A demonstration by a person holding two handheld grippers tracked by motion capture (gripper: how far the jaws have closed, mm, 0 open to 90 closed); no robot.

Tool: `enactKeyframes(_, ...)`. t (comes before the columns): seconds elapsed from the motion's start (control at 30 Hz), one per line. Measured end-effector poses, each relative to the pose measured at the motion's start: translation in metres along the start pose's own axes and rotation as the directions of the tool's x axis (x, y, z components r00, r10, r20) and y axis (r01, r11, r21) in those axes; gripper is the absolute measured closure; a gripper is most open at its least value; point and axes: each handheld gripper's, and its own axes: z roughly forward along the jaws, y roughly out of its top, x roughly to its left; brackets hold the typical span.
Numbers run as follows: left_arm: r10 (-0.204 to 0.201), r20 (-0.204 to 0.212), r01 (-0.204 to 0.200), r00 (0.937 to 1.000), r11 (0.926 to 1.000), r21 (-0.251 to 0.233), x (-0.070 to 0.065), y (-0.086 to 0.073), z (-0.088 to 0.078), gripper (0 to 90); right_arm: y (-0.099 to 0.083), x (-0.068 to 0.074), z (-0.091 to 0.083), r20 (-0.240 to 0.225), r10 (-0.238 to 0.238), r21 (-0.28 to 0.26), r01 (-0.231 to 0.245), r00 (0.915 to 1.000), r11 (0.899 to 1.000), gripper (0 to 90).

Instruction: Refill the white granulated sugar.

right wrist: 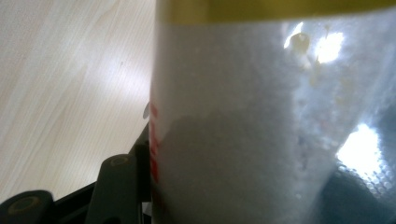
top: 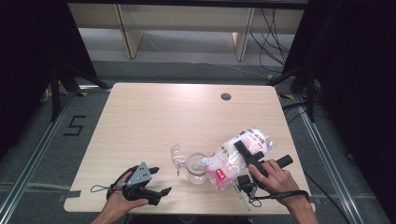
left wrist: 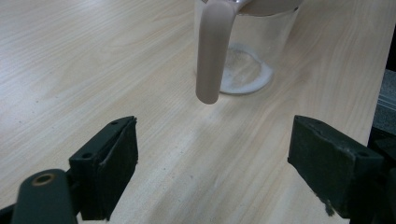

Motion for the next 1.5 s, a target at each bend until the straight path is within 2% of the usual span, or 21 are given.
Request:
enactKeyframes(0.33, -0.004, 0.007, 0.004, 1.0000, 1.0000, -0.007, -0.0004, -0.0002, 0.0005, 15.5, 0.0001, 0.0000, -0.0007, -0.001, 0.002, 0.003, -0.002, 1.0000, 1.000, 47.2)
enactKeyframes(0.4, -0.003, 0.008, 0.003, 1.0000, 1.0000, -0.006, -0.0004, -0.0002, 0.0004, 15.5, 0.0002, -0.0016, -0.0008, -0.001, -0.011, 0.000, 0.011, 0.9999, 1.000, 47.2)
enactKeyframes(0.43, -0.003, 0.007, 0.003, 1.0000, 1.0000, -0.007, -0.0005, -0.0002, 0.0004, 15.5, -0.0001, -0.0006, -0.0009, -0.004, 0.001, 0.002, -0.001, 1.0000, 1.000, 47.3)
enactKeyframes(0.47, -0.004, 0.007, 0.004, 1.0000, 1.0000, -0.007, -0.0005, -0.0002, 0.0004, 15.5, -0.0001, -0.0020, -0.0010, 0.001, -0.009, -0.002, 0.009, 1.0000, 1.000, 47.3)
enactKeyframes(0.6, -0.003, 0.007, 0.003, 1.0000, 1.0000, -0.007, -0.0005, -0.0002, 0.0004, 15.5, -0.0007, -0.0008, -0.0012, -0.001, 0.008, 0.004, -0.008, 1.0000, 1.000, 47.4)
enactKeyframes(0.77, -0.003, 0.007, 0.003, 1.0000, 1.0000, -0.007, -0.0005, -0.0002, 0.0004, 15.5, -0.0012, -0.0012, -0.0019, -0.003, 0.007, 0.005, -0.007, 1.0000, 1.000, 47.6)
enactKeyframes(0.8, -0.003, 0.007, 0.003, 1.0000, 1.0000, -0.007, -0.0005, -0.0001, 0.0004, 15.5, -0.0012, -0.0014, -0.0021, -0.006, 0.005, 0.008, -0.005, 1.0000, 1.000, 47.6)
enactKeyframes(0.83, -0.004, 0.007, 0.004, 1.0000, 1.0000, -0.008, -0.0005, -0.0001, 0.0004, 15.5, -0.0010, -0.0038, -0.0007, 0.004, -0.026, -0.013, 0.026, 0.9997, 1.000, 47.6)
enactKeyframes(0.93, -0.003, 0.007, 0.003, 1.0000, 1.0000, -0.007, -0.0006, -0.0001, 0.0003, 15.5, -0.0015, -0.0028, -0.0003, 0.015, -0.027, -0.015, 0.028, 0.9995, 1.000, 47.7)
enactKeyframes(1.03, 0.001, 0.003, -0.001, 1.0000, 1.0000, -0.003, 0.0000, -0.0001, 0.0001, 15.5, -0.0019, -0.0015, -0.0016, 0.011, -0.003, -0.001, 0.003, 0.9999, 1.000, 47.8)
enactKeyframes(1.07, -0.004, 0.007, 0.004, 1.0000, 1.0000, -0.008, -0.0005, -0.0001, 0.0004, 15.5, -0.0017, -0.0036, -0.0007, 0.013, -0.028, -0.015, 0.028, 0.9995, 0.999, 47.9)
enactKeyframes(1.1, -0.003, 0.006, 0.003, 1.0000, 1.0000, -0.007, -0.0005, -0.0002, 0.0003, 15.5, -0.0013, -0.0041, -0.0012, 0.003, -0.029, -0.008, 0.029, 0.9996, 1.000, 47.9)
enactKeyframes(1.23, 0.000, 0.001, 0.000, 1.0000, 1.0000, -0.004, -0.0001, 0.0000, -0.0001, 15.5, -0.0020, -0.0014, -0.0016, 0.007, 0.008, -0.006, -0.008, 0.9999, 1.000, 48.0)
enactKeyframes(1.27, 0.001, -0.002, -0.001, 1.0000, 1.0000, -0.001, -0.0002, 0.0001, -0.0003, 15.5, -0.0019, -0.0044, -0.0014, 0.010, -0.027, -0.014, 0.027, 0.9996, 1.000, 48.0)
enactKeyframes(1.33, -0.004, 0.005, 0.004, 1.0000, 1.0000, -0.007, -0.0004, -0.0002, 0.0003, 15.5, -0.0021, -0.0026, -0.0029, -0.007, -0.008, 0.011, 0.008, 0.9999, 1.000, 48.1)
enactKeyframes(1.47, -0.003, 0.007, 0.003, 1.0000, 1.0000, -0.007, -0.0004, -0.0002, 0.0004, 15.5, -0.0028, -0.0022, -0.0026, 0.005, -0.005, 0.005, 0.005, 1.0000, 1.000, 48.2)
enactKeyframes(1.5, -0.003, 0.007, 0.003, 1.0000, 1.0000, -0.007, -0.0004, -0.0002, 0.0004, 15.5, -0.0026, -0.0025, -0.0023, 0.005, -0.018, 0.001, 0.018, 0.9998, 1.000, 48.2)
